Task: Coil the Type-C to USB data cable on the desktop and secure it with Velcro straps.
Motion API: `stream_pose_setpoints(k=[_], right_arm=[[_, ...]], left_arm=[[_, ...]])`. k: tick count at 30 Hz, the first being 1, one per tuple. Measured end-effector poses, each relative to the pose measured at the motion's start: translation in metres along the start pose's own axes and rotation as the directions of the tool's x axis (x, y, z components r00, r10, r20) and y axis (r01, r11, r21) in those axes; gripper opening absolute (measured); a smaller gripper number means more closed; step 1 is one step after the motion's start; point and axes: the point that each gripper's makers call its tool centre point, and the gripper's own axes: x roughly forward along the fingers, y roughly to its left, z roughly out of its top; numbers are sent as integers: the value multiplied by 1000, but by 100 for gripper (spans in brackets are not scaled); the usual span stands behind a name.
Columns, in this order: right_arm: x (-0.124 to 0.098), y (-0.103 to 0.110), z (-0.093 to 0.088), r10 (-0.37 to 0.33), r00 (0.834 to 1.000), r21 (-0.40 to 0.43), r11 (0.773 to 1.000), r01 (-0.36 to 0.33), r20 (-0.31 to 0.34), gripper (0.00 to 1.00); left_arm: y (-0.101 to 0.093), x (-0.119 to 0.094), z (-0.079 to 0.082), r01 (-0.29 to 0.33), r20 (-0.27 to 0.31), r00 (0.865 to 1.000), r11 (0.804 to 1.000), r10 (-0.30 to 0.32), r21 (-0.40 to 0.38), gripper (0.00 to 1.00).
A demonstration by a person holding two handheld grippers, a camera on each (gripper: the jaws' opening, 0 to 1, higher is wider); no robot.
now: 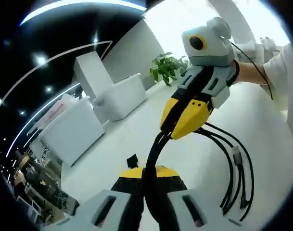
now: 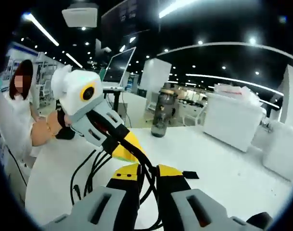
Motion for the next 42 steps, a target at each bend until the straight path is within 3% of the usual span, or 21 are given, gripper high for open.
stream_pose_setpoints(k=[4,7,10,13,16,18,19,22,23,27,28,30,33,34,36,38,42], right_arm=[[-7,-19,-1,-79,996,-18,997,80,37,13],[-9,-17,-13,-65,998,-30,997,66,24,12],[-3,-5,-23,-40,999,-105,994,41,11,12],[5,4,-27,-43,999,-211,976,43,5,12],[19,13,-36,-49,998,-303,952,39,-26,13],[31,16,-43,-63,997,-375,926,41,-48,16],[37,17,-45,-77,996,-428,903,47,-55,17],[60,14,-55,-138,988,-620,782,69,-64,17],[65,15,-58,-146,987,-656,752,63,-72,16],[82,14,-61,-158,985,-672,737,72,-67,14],[84,13,-61,-162,984,-685,725,71,-69,14],[90,14,-63,-161,984,-743,668,47,-82,14],[97,20,-71,-147,981,-787,617,-6,-123,14],[99,19,-69,-155,981,-819,574,-6,-116,14],[101,17,-67,-159,981,-845,535,-7,-109,14],[104,15,-69,-157,981,-839,543,-10,-113,14],[107,12,-65,-161,984,-860,511,11,-83,13]], left_arm=[[16,17,-28,-1,-91,996,1000,2,5,7],[30,23,-35,-4,-118,993,1000,3,-9,7],[38,32,-40,8,-135,991,1000,-10,-16,7],[42,46,-51,57,-186,981,998,-57,-2,7],[36,59,-61,154,-187,969,986,-162,-61,7],[43,64,-68,149,-215,964,988,-153,-34,7],[48,65,-73,145,-251,958,989,-137,13,7],[48,67,-77,165,-275,950,985,-149,39,7],[47,66,-78,176,-280,947,984,-159,38,7],[45,64,-79,202,-307,937,976,-167,84,7],[44,64,-79,208,-312,935,973,-169,97,7],[43,64,-79,217,-316,933,970,-174,106,7],[43,64,-79,227,-333,928,964,-170,141,7],[44,63,-79,226,-336,927,963,-166,147,7],[42,62,-78,230,-333,927,962,-170,149,7],[40,62,-77,235,-326,928,961,-179,142,7],[32,63,-78,255,-337,922,954,-192,155,7]])
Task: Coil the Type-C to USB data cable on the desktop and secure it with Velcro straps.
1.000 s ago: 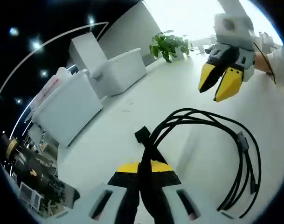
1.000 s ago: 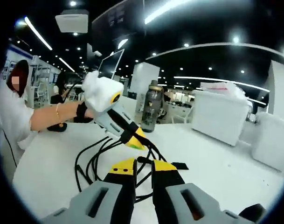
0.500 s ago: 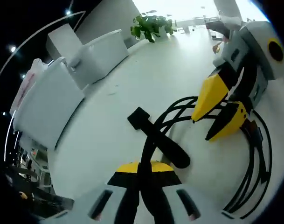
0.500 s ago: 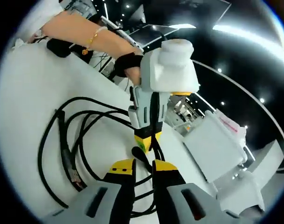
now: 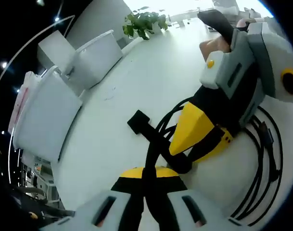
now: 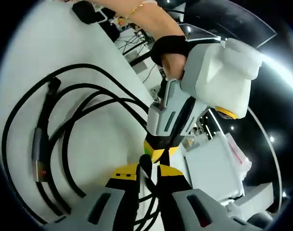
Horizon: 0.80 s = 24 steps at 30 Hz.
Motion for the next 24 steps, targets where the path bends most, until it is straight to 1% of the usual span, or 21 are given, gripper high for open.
stream_pose_setpoints(k=[2,3,4,5,8,11,14,17,18,21,24], right_arm=[[1,-1,-1,-15,1000,-9,1000,15,13,10],[1,-1,-2,-22,1000,-14,1000,23,17,7],[2,-3,-2,-33,999,-39,999,34,24,4],[2,-6,-1,-47,998,-82,995,49,31,2],[0,-4,0,-41,998,-59,997,43,39,2],[-4,-4,-1,-40,998,-52,998,42,44,3],[-1,0,5,-28,998,-101,994,33,52,3],[-7,3,9,3,997,-139,990,8,77,4],[-7,3,12,2,997,-136,991,8,78,7],[-9,6,15,25,996,-111,994,-16,82,8],[-7,8,14,33,997,-119,993,-24,73,8]], left_arm=[[-2,0,1,4,-4,1000,1000,-4,1,7],[-4,-1,2,6,-5,1000,1000,-6,6,7],[-6,-1,3,7,-6,1000,1000,-7,9,7],[-8,-1,3,9,-7,1000,1000,-9,11,7],[-13,-3,4,7,-21,1000,999,-6,32,7],[-14,-3,5,14,-25,1000,999,-13,38,7],[-13,-4,5,17,-29,999,999,-16,43,7],[-15,-5,6,25,-26,999,999,-24,45,7],[-17,-6,7,29,-25,999,998,-28,47,7],[-18,-8,9,42,-24,999,998,-41,56,7],[-16,-6,7,39,-38,999,997,-36,69,7]])
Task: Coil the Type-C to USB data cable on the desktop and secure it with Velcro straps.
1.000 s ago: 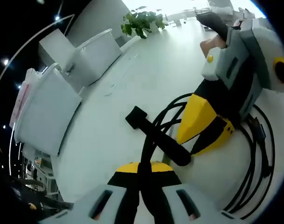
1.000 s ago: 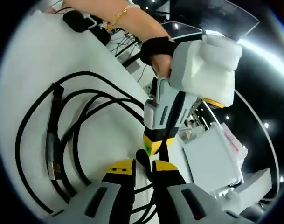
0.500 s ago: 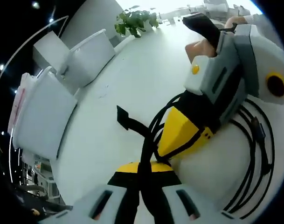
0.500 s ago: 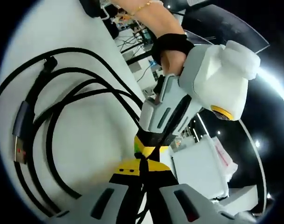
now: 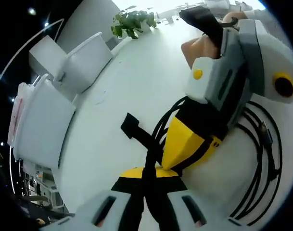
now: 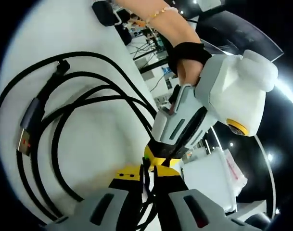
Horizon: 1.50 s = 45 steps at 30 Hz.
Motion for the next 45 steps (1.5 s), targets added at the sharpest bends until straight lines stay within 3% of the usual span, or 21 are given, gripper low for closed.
stream_pose_setpoints(k=[4,10,11,14,17,20,23,26,28,31,33,34,35,37,38,40,45], right_arm=[[2,2,-3,-2,1000,-33,999,1,-22,2],[-14,-1,-1,-34,999,-37,999,34,13,0],[-19,-3,3,-53,997,-7,999,53,47,0],[-29,-5,9,-70,995,68,996,65,71,0],[-56,-7,14,-87,992,189,980,69,93,0],[-98,-7,13,-124,985,326,942,80,117,0],[-133,-7,13,-149,982,438,895,84,117,0],[-158,-7,8,-183,978,542,835,99,102,0],[-169,-7,-1,-202,977,565,815,128,71,0],[-190,5,-9,-192,979,659,746,100,69,0],[-201,10,-8,-190,979,654,750,97,73,0],[-205,13,-8,-186,981,634,765,108,57,0],[-209,16,-7,-180,982,593,797,114,53,0],[-213,22,-2,-171,984,567,816,114,48,0],[-214,24,0,-168,985,575,811,110,48,0],[-215,29,4,-154,986,622,778,83,60,0],[-214,27,-2,-156,986,663,744,84,51,0]], left_arm=[[2,0,-3,-1,-3,1000,1000,1,-7,7],[-2,-9,0,-7,8,1000,1000,8,-14,7],[-4,-11,1,-5,17,1000,1000,6,-13,7],[-14,-16,10,8,39,999,1000,-7,-19,7],[-29,-22,21,15,58,998,1000,-15,11,6],[-49,-32,37,20,95,995,999,-23,28,6],[-73,-38,66,49,168,985,998,-43,-35,6],[-89,-34,80,53,147,988,997,-45,-54,6],[-97,-31,86,39,135,990,997,-29,-69,6],[-117,-30,100,52,154,988,990,-32,-130,6],[-129,-30,104,70,150,988,987,-48,-144,6],[-134,-29,106,74,143,988,986,-52,-151,6],[-139,-29,107,73,134,990,986,-52,-152,6],[-146,-28,106,62,107,993,988,-47,-144,6],[-149,-28,106,55,98,994,990,-42,-133,6],[-151,-29,107,40,94,995,991,-28,-127,6],[-160,-27,106,14,94,996,996,-6,-83,6]])
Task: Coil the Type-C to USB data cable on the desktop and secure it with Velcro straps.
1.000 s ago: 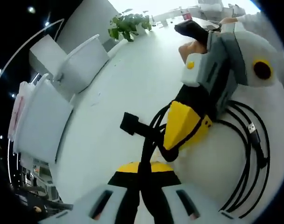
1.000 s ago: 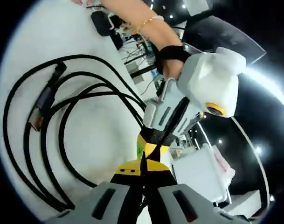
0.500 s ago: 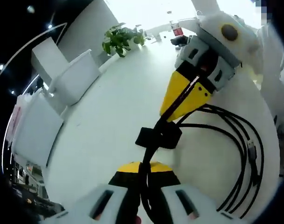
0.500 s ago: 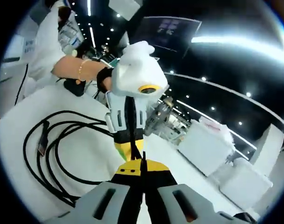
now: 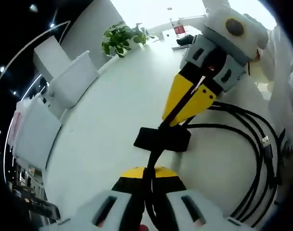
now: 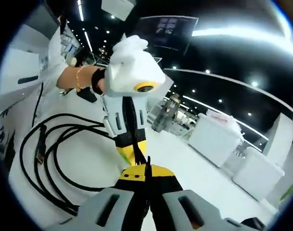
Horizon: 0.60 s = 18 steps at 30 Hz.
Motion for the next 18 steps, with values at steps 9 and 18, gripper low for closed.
stream_pose_setpoints(k=[9,18], right_arm=[[3,-14,-19,-20,999,209,978,29,-46,0],[2,-17,-30,-8,997,292,956,30,-76,0]], left_arm=[[-16,-3,13,-10,146,989,978,-21,210,10],[-18,-22,36,-78,457,890,984,-5,162,23]])
